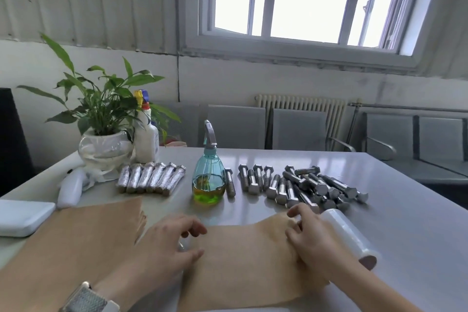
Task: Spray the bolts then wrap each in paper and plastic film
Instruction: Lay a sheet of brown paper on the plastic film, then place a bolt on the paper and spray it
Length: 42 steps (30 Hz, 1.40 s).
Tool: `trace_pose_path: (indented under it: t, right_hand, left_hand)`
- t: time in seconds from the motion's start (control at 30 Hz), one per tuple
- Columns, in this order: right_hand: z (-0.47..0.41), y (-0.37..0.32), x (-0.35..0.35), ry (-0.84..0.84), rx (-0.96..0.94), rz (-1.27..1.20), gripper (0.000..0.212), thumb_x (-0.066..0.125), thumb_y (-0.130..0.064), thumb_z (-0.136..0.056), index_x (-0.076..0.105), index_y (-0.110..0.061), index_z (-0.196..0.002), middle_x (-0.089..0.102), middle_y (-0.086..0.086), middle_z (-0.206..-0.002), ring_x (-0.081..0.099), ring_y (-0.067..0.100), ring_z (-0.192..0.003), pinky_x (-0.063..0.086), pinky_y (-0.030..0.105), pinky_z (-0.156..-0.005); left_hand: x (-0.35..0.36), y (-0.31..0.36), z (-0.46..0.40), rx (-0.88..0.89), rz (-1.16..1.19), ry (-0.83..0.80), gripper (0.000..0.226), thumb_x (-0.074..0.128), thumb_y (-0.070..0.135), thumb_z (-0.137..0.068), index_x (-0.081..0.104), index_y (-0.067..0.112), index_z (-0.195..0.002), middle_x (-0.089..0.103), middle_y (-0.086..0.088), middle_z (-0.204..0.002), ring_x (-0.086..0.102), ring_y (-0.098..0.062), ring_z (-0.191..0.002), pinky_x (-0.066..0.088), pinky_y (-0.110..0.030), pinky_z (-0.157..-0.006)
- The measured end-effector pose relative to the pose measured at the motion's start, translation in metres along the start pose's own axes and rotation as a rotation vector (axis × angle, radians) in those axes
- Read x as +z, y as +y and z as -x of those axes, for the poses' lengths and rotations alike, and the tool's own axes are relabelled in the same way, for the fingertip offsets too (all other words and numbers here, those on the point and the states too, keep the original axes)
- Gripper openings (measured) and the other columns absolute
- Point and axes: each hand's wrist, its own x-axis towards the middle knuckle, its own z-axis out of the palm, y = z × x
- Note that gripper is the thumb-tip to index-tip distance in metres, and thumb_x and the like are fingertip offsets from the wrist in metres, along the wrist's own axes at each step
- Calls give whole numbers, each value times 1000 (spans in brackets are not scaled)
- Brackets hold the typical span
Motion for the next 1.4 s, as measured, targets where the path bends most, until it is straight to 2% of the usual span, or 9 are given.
trace_pose_path:
  t: [0.1, 0.23, 0.33, 0.47, 0.7, 1.0, 1.1, 1.2, 1.4]
  right_hand:
    - [0, -10, -5, -30, -62, 293, 31, 53, -37, -93, 41, -28, -120, 48, -2, -115, 57, 21, -102, 42, 32, -75]
    - [-31, -32, -28, 25, -170, 628, 29, 53, -43, -93, 48, -26, -115, 54, 1, -114, 62, 27, -105, 36, 32, -67]
    - [-77, -60, -27, -74, -263, 477, 17, 51, -25, -93, 64, -22, -105, 67, 0, -103, 61, 23, -82, 42, 28, -61]
    - [-135, -91, 20, -124, -206, 224, 21, 59, -16, -93, 73, -4, -102, 74, 14, -98, 68, 30, -85, 49, 26, -66]
    - [-184, -99, 86, -74, -9, 96, 36, 71, -21, -90, 44, -12, -68, 59, 13, -91, 63, 31, -86, 45, 32, -66]
    - [-166, -91, 52, -96, 21, -25, 30, 72, -19, -79, 49, -9, -61, 50, 3, -58, 44, 14, -48, 28, 17, -37]
    - [-133, -77, 13, -59, -87, -11, 14, 67, -20, -76, 67, -8, -70, 67, 5, -61, 56, 17, -45, 39, 20, -42]
    - [-84, -64, -15, -96, -362, 76, 9, 69, -26, -81, 70, -20, -74, 66, -8, -66, 62, 9, -52, 51, 24, -49]
    - [-21, -56, 4, -382, -729, 437, 23, 60, -37, -89, 64, -30, -110, 60, -10, -102, 51, 8, -86, 33, 24, -66]
  left_hand:
    - [0, 1, -1, 80, -93, -155, 30, 73, 50, -77, 60, 47, -103, 54, 28, -108, 50, 9, -103, 37, -14, -95]
    - [-2, -1, -4, 102, -119, -212, 42, 71, 58, -75, 57, 47, -114, 52, 29, -116, 49, 11, -109, 35, -16, -101]
    - [-1, -4, -3, 113, -119, -200, 49, 71, 60, -73, 57, 46, -118, 50, 33, -119, 46, 15, -111, 32, -13, -102]
    - [-2, -7, -4, 132, -105, -210, 50, 68, 67, -69, 51, 56, -114, 47, 36, -121, 42, 17, -114, 30, -12, -104]
    - [-2, -14, -11, 201, -161, -282, 59, 68, 69, -73, 34, 63, -120, 35, 36, -130, 35, 17, -123, 26, -14, -109]
    - [-5, -8, -7, 95, -126, -275, 85, 72, 68, -66, 24, 59, -136, 33, 43, -130, 24, 33, -116, 24, -16, -110]
    - [-5, -3, -1, 43, -85, -271, 87, 73, 64, -65, 21, 61, -135, 31, 48, -120, 13, 45, -95, 18, -10, -104]
    - [-6, -2, 2, 20, -80, -277, 92, 74, 62, -67, 19, 57, -140, 33, 43, -125, 19, 38, -100, 17, -9, -106]
    - [-7, -2, 5, 0, -79, -271, 95, 74, 60, -69, 19, 51, -146, 37, 33, -136, 30, 13, -122, 20, -12, -108]
